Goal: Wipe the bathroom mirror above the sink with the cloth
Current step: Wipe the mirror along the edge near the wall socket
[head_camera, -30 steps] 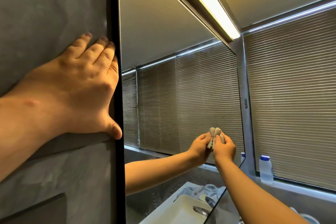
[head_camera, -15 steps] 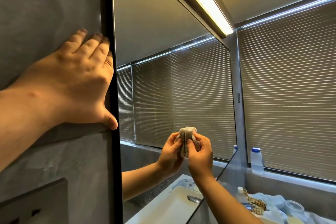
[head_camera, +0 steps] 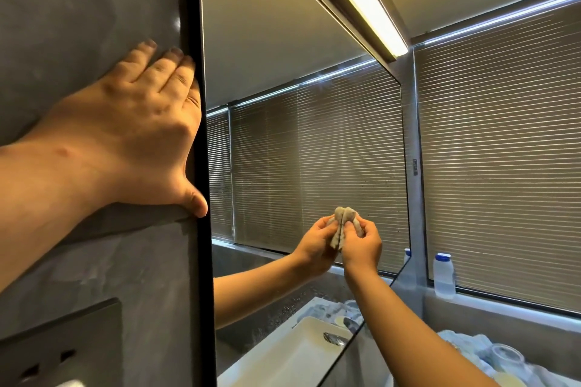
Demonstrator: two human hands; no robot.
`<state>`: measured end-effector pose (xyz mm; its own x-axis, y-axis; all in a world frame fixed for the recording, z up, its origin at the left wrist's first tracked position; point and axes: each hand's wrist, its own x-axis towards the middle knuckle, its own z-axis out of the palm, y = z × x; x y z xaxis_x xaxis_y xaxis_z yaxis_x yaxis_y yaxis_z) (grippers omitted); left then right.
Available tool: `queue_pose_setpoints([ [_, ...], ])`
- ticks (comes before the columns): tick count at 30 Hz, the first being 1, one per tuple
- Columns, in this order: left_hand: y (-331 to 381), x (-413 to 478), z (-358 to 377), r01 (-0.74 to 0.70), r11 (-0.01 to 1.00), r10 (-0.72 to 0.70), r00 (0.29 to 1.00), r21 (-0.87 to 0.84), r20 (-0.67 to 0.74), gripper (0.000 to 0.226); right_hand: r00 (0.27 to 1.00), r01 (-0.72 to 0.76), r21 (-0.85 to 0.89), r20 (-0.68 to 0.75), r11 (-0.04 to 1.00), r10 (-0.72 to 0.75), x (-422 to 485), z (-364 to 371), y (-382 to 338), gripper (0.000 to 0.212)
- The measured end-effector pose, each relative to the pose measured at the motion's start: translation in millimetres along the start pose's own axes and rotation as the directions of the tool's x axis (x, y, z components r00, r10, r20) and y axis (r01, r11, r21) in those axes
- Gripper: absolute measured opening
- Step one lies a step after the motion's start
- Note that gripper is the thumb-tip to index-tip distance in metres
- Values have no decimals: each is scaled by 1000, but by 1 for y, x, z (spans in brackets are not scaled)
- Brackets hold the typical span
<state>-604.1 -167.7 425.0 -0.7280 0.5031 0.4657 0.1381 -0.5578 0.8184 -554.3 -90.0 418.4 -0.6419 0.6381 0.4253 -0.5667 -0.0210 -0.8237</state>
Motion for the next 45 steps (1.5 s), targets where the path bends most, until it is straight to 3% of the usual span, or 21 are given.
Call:
queue_pose_setpoints([
  [3, 6, -32, 1, -56, 998, 53, 996, -41, -67, 36, 997, 69, -22, 28, 997, -68, -29, 0, 0, 14],
  [7, 20, -94, 4, -146, 981, 142, 989, -127, -45, 40, 977, 192, 38, 85, 981, -194, -88, -3, -6, 35],
  [12, 31, -144, -4, -308, 923, 331, 941, -233, 66, 38, 859, 476, 137, 140, 869, -492, -145, -1, -23, 39],
  [17, 48, -128, 12, -416, 881, 434, 900, -223, 33, 39, 802, 559, 177, 131, 810, -582, -124, 11, -38, 36],
  [20, 69, -93, 26, -433, 884, 440, 898, -176, 2, 52, 842, 509, 167, 105, 844, -529, -90, 24, -59, 30],
  [23, 84, -61, 35, -371, 917, 376, 927, -147, 4, 72, 922, 357, 162, 97, 920, -375, -54, 36, -73, 27],
  [25, 87, -51, 34, -341, 927, 349, 937, -154, 30, 78, 937, 319, 153, 97, 935, -335, -42, 38, -73, 23],
  [34, 58, -132, 4, -284, 946, 305, 943, -157, 132, 46, 886, 400, 143, 192, 905, -422, -132, 4, -41, 23],
  [40, 62, -164, 6, -205, 979, 206, 973, -23, 104, 29, 926, 280, 53, 248, 959, -284, -154, -13, -44, 25],
  [45, 62, -154, -1, -70, 974, 71, 997, 214, 1, 66, 964, 108, -104, 254, 989, -79, -138, -26, -50, 33],
])
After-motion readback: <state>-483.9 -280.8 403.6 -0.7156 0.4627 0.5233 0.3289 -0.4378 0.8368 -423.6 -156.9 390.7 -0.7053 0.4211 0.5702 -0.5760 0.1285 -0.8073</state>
